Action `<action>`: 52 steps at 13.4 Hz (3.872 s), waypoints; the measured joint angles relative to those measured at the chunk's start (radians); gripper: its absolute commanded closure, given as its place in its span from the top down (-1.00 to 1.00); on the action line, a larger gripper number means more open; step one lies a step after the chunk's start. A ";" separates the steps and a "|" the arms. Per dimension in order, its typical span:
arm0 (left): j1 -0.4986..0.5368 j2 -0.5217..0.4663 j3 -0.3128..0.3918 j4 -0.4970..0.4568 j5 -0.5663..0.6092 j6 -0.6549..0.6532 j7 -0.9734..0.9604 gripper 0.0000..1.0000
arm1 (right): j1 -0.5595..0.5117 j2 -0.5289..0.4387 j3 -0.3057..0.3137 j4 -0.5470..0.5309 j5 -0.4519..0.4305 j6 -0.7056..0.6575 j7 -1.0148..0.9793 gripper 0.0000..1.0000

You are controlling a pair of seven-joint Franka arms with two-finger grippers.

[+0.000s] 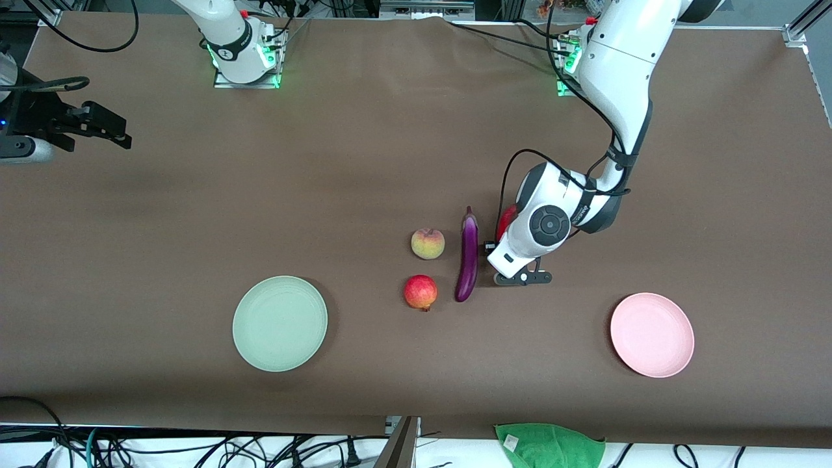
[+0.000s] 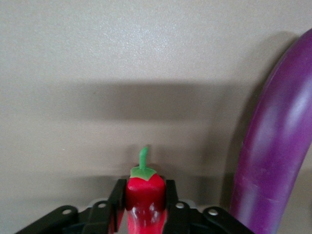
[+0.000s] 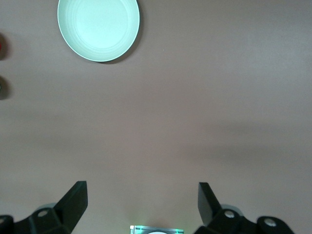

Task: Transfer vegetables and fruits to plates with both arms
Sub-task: 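Lower the left gripper and close it on the chili pepper, then carry the chili to the pink plate while the right gripper reaches out, then release the chili on the pink plate while the right gripper nears the peach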

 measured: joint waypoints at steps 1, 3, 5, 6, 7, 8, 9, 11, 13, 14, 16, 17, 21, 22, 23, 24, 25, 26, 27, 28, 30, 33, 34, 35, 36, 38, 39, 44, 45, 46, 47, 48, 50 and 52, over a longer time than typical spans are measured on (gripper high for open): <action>0.000 -0.001 0.000 0.000 0.000 0.000 -0.001 -1.00 | 0.000 0.000 0.000 0.000 0.000 0.000 0.000 0.99; 0.000 -0.007 0.000 0.001 0.000 -0.001 -0.001 -1.00 | 0.000 0.000 0.000 0.000 0.000 0.000 0.000 0.99; 0.002 -0.017 0.002 0.018 0.000 -0.023 -0.001 -1.00 | 0.000 0.000 0.000 0.000 0.000 0.000 0.000 0.99; 0.007 -0.021 0.005 0.041 0.000 -0.058 -0.001 -1.00 | 0.000 0.000 0.000 0.000 0.000 0.000 0.000 0.99; 0.014 -0.024 0.009 0.078 0.000 -0.107 -0.001 -1.00 | 0.000 0.000 0.000 0.000 0.000 0.000 0.000 0.99; 0.028 -0.029 0.013 0.118 0.000 -0.153 -0.001 -1.00 | 0.000 0.000 0.000 0.000 0.000 0.000 0.000 0.99; 0.047 -0.034 0.015 0.154 0.000 -0.186 0.008 -1.00 | 0.000 0.000 0.000 0.000 0.000 0.000 0.000 0.99; 0.093 -0.038 0.018 0.207 0.000 -0.222 0.066 -1.00 | 0.000 0.000 0.000 0.000 0.000 0.000 0.000 0.99; 0.151 -0.038 0.021 0.223 0.000 -0.232 0.173 -1.00 | 0.000 0.000 0.000 0.000 0.000 0.000 0.000 0.99; 0.182 -0.036 0.023 0.223 0.000 -0.233 0.230 -0.99 | 0.000 0.000 0.000 0.000 0.000 0.000 0.000 0.99; 0.230 -0.031 0.040 0.223 0.010 -0.233 0.301 -0.98 | 0.000 0.000 0.000 0.000 0.000 -0.001 0.000 0.99; 0.246 -0.028 0.049 0.223 0.032 -0.233 0.324 -0.98 | 0.000 0.000 0.000 0.000 0.000 0.000 0.000 0.99; 0.315 0.007 0.057 0.274 0.064 -0.218 0.353 -0.96 | 0.030 0.005 0.002 0.000 0.005 0.001 -0.002 0.99; 0.326 0.020 0.057 0.299 0.064 -0.217 0.369 -0.95 | 0.045 0.011 0.004 0.000 0.008 0.002 0.000 0.99; 0.331 0.034 0.061 0.325 0.065 -0.217 0.393 -0.95 | 0.063 0.018 0.005 0.000 0.013 0.003 0.000 0.99; 0.332 0.049 0.071 0.352 0.066 -0.216 0.420 -0.95 | 0.086 0.028 0.006 0.000 0.016 0.003 0.000 0.99; 0.333 0.065 0.085 0.376 0.066 -0.216 0.445 -0.94 | 0.117 0.045 0.006 -0.001 0.017 0.003 -0.002 0.99; 0.336 0.082 0.095 0.396 0.066 -0.207 0.468 -0.91 | 0.156 0.075 0.007 -0.002 0.018 0.008 -0.002 0.99; 0.340 0.097 0.099 0.409 0.066 -0.174 0.482 -0.88 | 0.203 0.117 0.009 -0.002 0.017 0.034 -0.002 0.99; 0.344 0.112 0.100 0.417 0.066 -0.129 0.490 -0.88 | 0.249 0.167 0.010 -0.001 0.017 0.076 0.001 0.99; 0.346 0.139 0.100 0.423 0.066 -0.061 0.503 -0.88 | 0.326 0.263 0.011 0.001 0.017 0.172 0.006 0.99; 0.346 0.169 0.101 0.431 0.066 -0.015 0.538 -0.73 | 0.411 0.391 0.012 0.005 0.017 0.343 0.007 0.99; 0.349 0.173 0.102 0.435 0.066 -0.014 0.553 -0.66 | 0.439 0.435 0.012 0.015 0.017 0.396 0.008 0.99; 0.354 0.176 0.103 0.437 0.066 -0.012 0.569 -0.64 | 0.467 0.477 0.012 0.036 0.017 0.427 0.015 0.99; 0.359 0.177 0.103 0.437 0.066 -0.004 0.579 -0.55 | 0.487 0.510 0.012 0.059 0.015 0.435 0.022 0.99; 0.366 0.180 0.103 0.437 0.066 0.011 0.584 -0.48 | 0.503 0.549 0.011 0.086 0.012 0.437 0.031 0.99; 0.369 0.183 0.103 0.438 0.066 0.018 0.585 -0.46 | 0.510 0.557 0.010 0.095 0.012 0.445 0.069 0.99; 0.370 0.201 0.102 0.439 0.066 0.054 0.588 0.82 | 0.572 0.636 0.036 0.162 0.072 0.572 0.499 0.99; 0.370 0.202 0.102 0.439 0.065 0.058 0.588 1.00 | 0.583 0.665 0.039 0.175 0.090 0.626 0.561 0.99; 0.370 0.203 0.102 0.439 0.059 0.058 0.588 1.00 | 0.594 0.692 0.040 0.183 0.097 0.679 0.616 0.99; 0.371 0.203 0.101 0.440 0.051 0.059 0.588 1.00 | 0.606 0.719 0.041 0.187 0.098 0.721 0.665 0.99; 0.371 0.203 0.101 0.441 0.045 0.059 0.588 1.00 | 0.618 0.742 0.043 0.189 0.099 0.749 0.704 0.99; 0.372 0.203 0.101 0.443 0.039 0.059 0.588 1.00 | 0.648 0.784 0.044 0.190 0.100 0.789 0.800 0.99; 0.372 0.203 0.097 0.446 0.036 0.056 0.588 1.00 | 0.679 0.818 0.045 0.190 0.100 0.831 0.872 0.99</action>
